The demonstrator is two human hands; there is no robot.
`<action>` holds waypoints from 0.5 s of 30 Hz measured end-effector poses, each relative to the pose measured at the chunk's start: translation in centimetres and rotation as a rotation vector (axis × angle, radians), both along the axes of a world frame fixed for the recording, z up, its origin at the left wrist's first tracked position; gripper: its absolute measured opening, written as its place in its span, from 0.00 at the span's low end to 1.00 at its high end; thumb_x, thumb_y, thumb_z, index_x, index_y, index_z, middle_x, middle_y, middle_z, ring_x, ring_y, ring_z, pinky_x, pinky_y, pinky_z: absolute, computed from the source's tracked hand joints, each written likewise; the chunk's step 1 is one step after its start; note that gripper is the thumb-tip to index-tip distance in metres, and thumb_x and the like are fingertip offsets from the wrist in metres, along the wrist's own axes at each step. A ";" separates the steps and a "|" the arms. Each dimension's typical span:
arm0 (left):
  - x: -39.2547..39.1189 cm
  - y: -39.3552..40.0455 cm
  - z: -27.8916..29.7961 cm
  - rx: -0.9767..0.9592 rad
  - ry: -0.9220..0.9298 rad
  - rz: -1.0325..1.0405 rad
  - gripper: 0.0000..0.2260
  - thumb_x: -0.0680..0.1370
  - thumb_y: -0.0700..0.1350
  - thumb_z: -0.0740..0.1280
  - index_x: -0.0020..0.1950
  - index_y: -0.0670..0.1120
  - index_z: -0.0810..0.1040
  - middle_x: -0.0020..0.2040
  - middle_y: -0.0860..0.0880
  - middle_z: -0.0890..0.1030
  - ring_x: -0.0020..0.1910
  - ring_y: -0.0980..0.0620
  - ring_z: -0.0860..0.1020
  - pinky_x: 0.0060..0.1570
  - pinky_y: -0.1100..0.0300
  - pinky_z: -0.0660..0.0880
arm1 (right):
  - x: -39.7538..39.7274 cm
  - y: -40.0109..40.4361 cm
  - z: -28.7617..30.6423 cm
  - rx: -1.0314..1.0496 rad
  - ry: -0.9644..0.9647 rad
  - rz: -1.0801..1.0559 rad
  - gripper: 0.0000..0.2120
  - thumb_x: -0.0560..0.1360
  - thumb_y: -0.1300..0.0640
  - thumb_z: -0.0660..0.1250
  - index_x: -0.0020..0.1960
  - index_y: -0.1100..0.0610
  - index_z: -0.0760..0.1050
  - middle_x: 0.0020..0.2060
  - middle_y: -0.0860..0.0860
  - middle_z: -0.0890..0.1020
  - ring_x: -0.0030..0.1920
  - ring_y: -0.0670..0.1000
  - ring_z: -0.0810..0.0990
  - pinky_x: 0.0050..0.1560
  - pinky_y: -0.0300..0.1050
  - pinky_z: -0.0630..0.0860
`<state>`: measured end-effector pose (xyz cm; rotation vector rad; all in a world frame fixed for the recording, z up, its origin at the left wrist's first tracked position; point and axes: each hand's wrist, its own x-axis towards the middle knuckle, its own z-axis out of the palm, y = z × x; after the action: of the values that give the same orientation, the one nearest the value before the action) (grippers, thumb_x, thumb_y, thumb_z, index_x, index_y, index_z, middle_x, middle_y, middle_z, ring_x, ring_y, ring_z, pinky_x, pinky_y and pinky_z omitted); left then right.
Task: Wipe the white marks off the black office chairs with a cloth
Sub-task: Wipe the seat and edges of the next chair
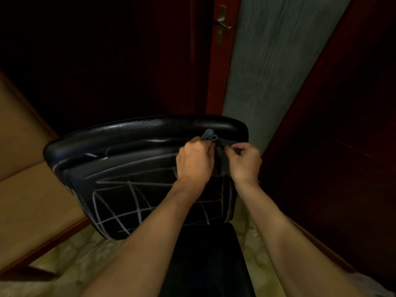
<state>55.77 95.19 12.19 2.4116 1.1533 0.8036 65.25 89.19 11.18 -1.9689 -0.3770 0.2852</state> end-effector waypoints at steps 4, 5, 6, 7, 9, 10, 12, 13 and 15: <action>-4.3 3.0 0.2 0.037 0.022 0.121 0.09 0.80 0.46 0.66 0.52 0.47 0.86 0.49 0.40 0.83 0.46 0.35 0.81 0.44 0.47 0.77 | -3.7 3.1 0.8 -0.049 0.026 0.135 0.08 0.74 0.57 0.72 0.52 0.57 0.83 0.48 0.54 0.85 0.53 0.54 0.81 0.57 0.46 0.76; -5.5 3.8 0.3 0.029 0.012 0.168 0.09 0.79 0.47 0.67 0.52 0.47 0.86 0.47 0.40 0.84 0.46 0.35 0.81 0.45 0.47 0.78 | -4.8 3.9 1.0 -0.057 0.024 0.178 0.08 0.75 0.57 0.72 0.53 0.57 0.83 0.49 0.53 0.85 0.54 0.53 0.81 0.58 0.44 0.76; -6.5 4.4 0.3 0.012 -0.009 0.208 0.08 0.79 0.47 0.68 0.51 0.47 0.86 0.46 0.40 0.84 0.45 0.35 0.82 0.45 0.47 0.79 | -5.8 4.5 1.2 -0.067 0.019 0.215 0.08 0.75 0.56 0.71 0.54 0.56 0.82 0.50 0.52 0.84 0.55 0.52 0.81 0.57 0.42 0.75; -7.0 4.8 0.4 -0.005 -0.034 0.234 0.08 0.78 0.48 0.68 0.51 0.47 0.87 0.45 0.40 0.85 0.45 0.36 0.82 0.45 0.47 0.79 | -6.5 4.8 1.4 -0.076 0.009 0.239 0.08 0.76 0.56 0.71 0.55 0.56 0.82 0.51 0.52 0.84 0.55 0.51 0.80 0.57 0.41 0.73; -6.6 4.7 0.3 -0.038 -0.071 0.243 0.08 0.78 0.49 0.69 0.50 0.47 0.87 0.43 0.41 0.85 0.44 0.38 0.83 0.44 0.48 0.80 | -6.6 4.5 1.4 -0.100 -0.035 0.248 0.09 0.77 0.56 0.70 0.56 0.55 0.81 0.51 0.52 0.84 0.56 0.51 0.79 0.55 0.38 0.71; -5.9 4.3 0.2 -0.054 -0.083 0.230 0.09 0.78 0.50 0.69 0.49 0.48 0.87 0.43 0.42 0.86 0.44 0.38 0.83 0.44 0.49 0.80 | -6.1 3.8 1.4 -0.107 -0.069 0.234 0.08 0.77 0.56 0.69 0.55 0.54 0.82 0.51 0.52 0.84 0.55 0.51 0.80 0.54 0.38 0.70; -3.9 2.9 0.0 -0.077 -0.101 0.171 0.09 0.77 0.51 0.70 0.49 0.48 0.86 0.43 0.43 0.86 0.44 0.40 0.83 0.44 0.50 0.80 | -4.4 2.3 1.2 -0.117 -0.140 0.177 0.07 0.76 0.58 0.70 0.53 0.55 0.83 0.49 0.54 0.85 0.53 0.55 0.82 0.54 0.39 0.71; -2.7 2.1 -0.2 -0.098 -0.109 0.138 0.09 0.77 0.52 0.70 0.49 0.48 0.86 0.44 0.44 0.86 0.44 0.41 0.83 0.45 0.50 0.80 | -3.3 1.5 1.2 -0.124 -0.170 0.138 0.07 0.75 0.58 0.70 0.52 0.55 0.83 0.48 0.55 0.86 0.53 0.57 0.82 0.55 0.41 0.70; -0.8 0.5 -0.2 -0.167 -0.124 0.100 0.10 0.78 0.52 0.70 0.51 0.49 0.86 0.46 0.44 0.86 0.47 0.41 0.83 0.47 0.50 0.80 | -1.3 0.1 1.5 -0.152 -0.211 0.070 0.07 0.75 0.58 0.70 0.52 0.56 0.84 0.49 0.57 0.86 0.53 0.59 0.82 0.57 0.44 0.71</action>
<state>55.01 95.73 11.94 2.1522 1.2476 0.8394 63.98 89.24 12.67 -2.1452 -0.5759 0.1538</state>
